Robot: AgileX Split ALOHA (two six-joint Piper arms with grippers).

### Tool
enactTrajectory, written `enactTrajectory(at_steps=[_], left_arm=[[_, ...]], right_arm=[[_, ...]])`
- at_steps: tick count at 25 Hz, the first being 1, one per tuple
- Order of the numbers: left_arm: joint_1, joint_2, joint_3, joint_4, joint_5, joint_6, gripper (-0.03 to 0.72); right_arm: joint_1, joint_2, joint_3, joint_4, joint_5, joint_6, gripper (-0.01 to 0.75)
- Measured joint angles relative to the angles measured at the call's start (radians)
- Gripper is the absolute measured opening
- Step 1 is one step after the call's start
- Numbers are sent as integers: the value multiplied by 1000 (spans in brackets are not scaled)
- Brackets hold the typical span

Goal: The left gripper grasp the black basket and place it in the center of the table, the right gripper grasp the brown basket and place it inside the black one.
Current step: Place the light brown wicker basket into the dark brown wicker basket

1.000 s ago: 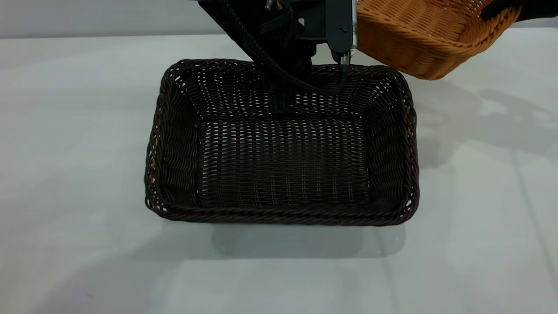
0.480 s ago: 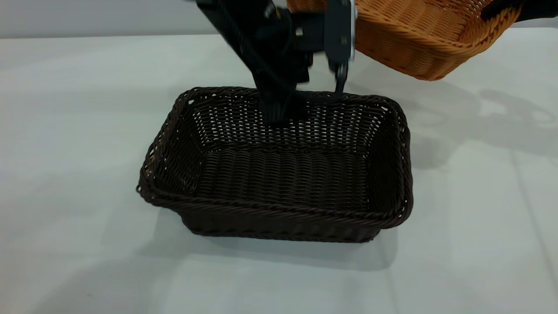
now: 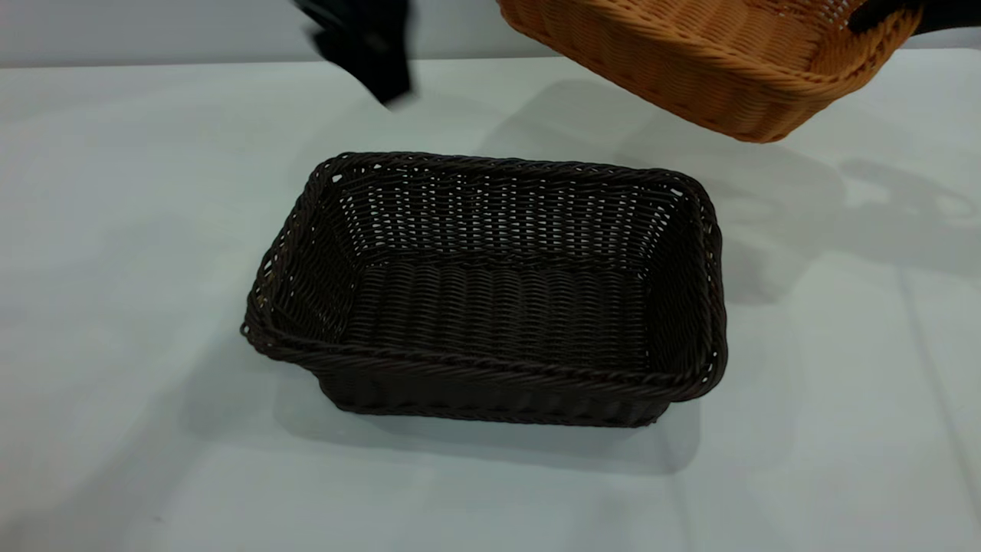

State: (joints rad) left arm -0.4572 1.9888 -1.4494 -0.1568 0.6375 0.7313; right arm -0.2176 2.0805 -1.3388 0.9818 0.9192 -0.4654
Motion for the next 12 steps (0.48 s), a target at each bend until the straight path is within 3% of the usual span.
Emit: enactTrajectory(at_steps=[6, 12], left_arm=[[200, -103, 0, -93, -10, -5, 510], [337, -107, 2, -127, -44, -5, 510]], right_arm=[[14, -54, 0, -94, 55, 89, 65], [151, -112, -1, -199, 121, 205, 65]])
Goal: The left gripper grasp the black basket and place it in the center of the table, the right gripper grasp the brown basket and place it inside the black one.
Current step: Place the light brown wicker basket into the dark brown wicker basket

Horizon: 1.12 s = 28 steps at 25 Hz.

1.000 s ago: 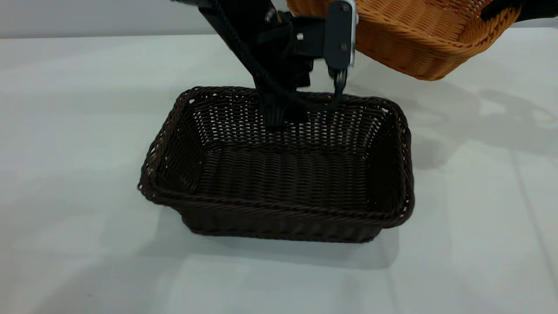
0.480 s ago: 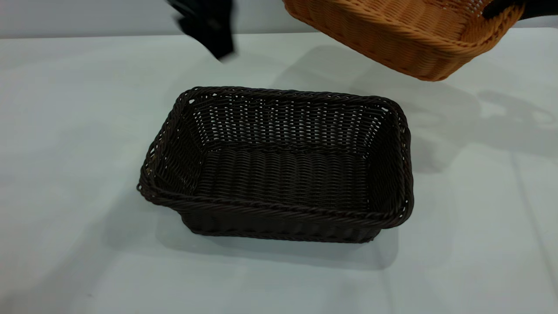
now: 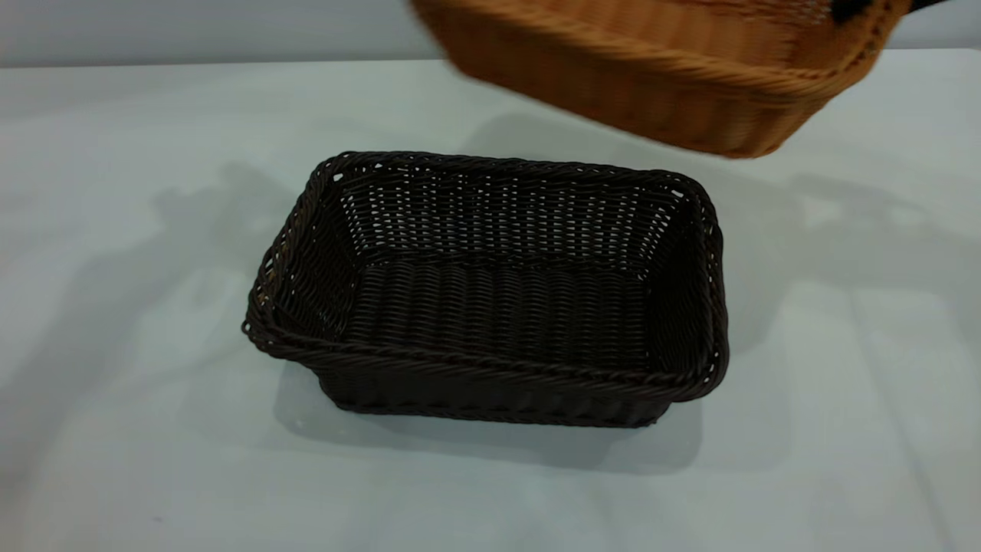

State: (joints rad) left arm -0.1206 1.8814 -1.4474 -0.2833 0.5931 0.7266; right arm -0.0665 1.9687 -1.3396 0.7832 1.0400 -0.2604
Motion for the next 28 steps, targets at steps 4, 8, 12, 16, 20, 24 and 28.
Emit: enactTrajectory(at_steps=[4, 8, 12, 16, 20, 24, 28], left_arm=[[59, 0, 0, -50, -38, 1, 510], [81, 0, 0, -75, -64, 8, 510], [81, 0, 0, -85, -68, 21, 510], [81, 0, 0, -122, -77, 55, 510], [81, 0, 0, -139, -79, 72, 510], [81, 0, 0, -151, -87, 76, 510], [81, 0, 1, -153, -88, 76, 510]], right_arm=[[122, -8, -1, -61, 68, 77, 65], [208, -8, 1, -101, 67, 123, 65], [252, -8, 38, -121, 46, 150, 65], [257, -8, 73, -133, 35, 157, 65], [257, -8, 115, -129, -1, 165, 65], [257, -8, 142, -128, -34, 165, 65], [260, -8, 143, -105, -59, 159, 65]])
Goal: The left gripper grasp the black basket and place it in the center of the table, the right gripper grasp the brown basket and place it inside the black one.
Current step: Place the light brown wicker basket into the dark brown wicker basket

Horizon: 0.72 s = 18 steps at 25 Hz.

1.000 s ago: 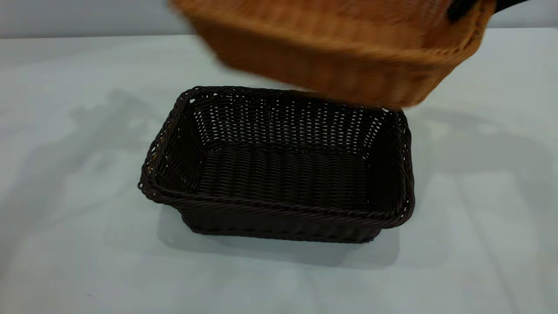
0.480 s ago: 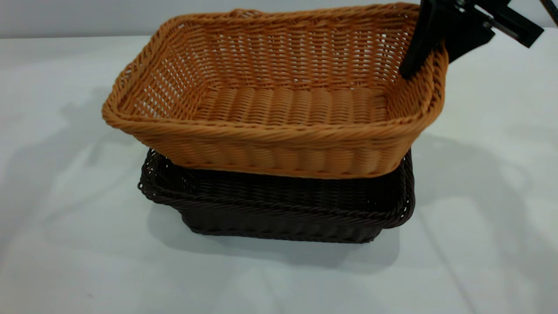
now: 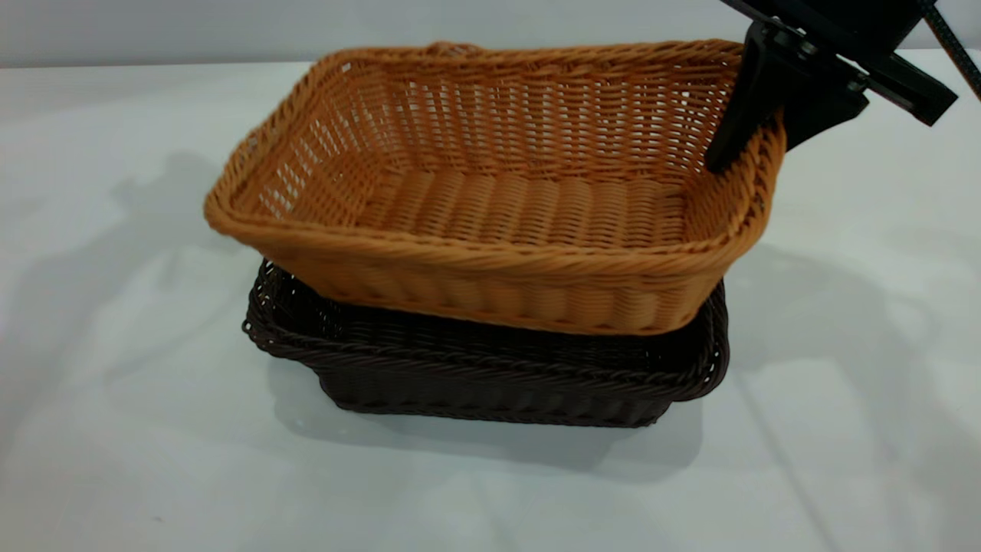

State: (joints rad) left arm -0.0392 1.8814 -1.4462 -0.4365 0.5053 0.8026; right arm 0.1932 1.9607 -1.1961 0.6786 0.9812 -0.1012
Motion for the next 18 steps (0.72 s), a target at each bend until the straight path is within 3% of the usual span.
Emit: enactTrajectory(at_steps=[18], left_arm=[[0, 0, 0, -9, 0, 1, 510]], right_arm=[[55, 104, 0, 8, -97, -35, 67]])
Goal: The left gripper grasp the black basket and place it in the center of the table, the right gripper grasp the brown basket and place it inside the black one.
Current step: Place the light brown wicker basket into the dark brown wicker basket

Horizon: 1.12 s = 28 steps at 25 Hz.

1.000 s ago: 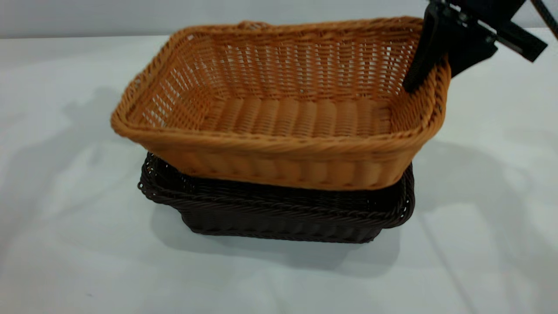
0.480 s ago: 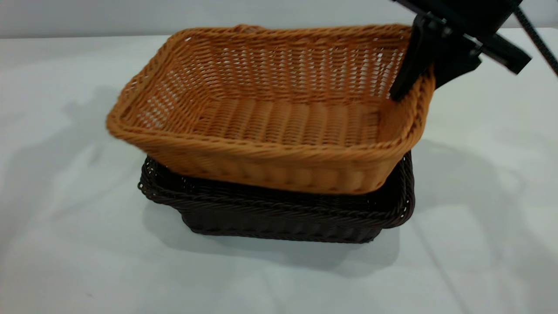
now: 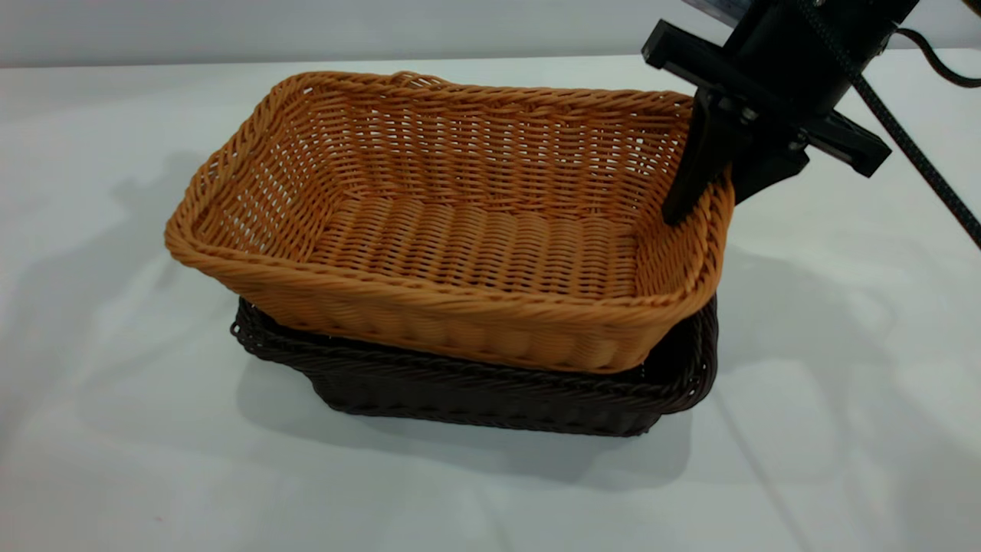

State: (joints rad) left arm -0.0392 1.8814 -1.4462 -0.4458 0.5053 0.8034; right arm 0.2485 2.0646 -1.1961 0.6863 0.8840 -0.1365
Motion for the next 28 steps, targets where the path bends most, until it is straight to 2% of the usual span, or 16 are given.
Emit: enactTrajectory(at_steps=[16, 19, 24, 28], left_arm=[[0, 0, 0, 0, 18, 0, 510], [0, 0, 0, 0, 19, 2, 510], [0, 0, 0, 0, 19, 4, 510], [0, 0, 0, 0, 26, 6, 510]], right_arm=[[1, 56, -4, -149, -105, 1, 92], [1, 56, -6, -193, -119, 1, 141], [1, 64, -59, -266, -129, -4, 297], [1, 65, -152, -287, -62, -8, 410]])
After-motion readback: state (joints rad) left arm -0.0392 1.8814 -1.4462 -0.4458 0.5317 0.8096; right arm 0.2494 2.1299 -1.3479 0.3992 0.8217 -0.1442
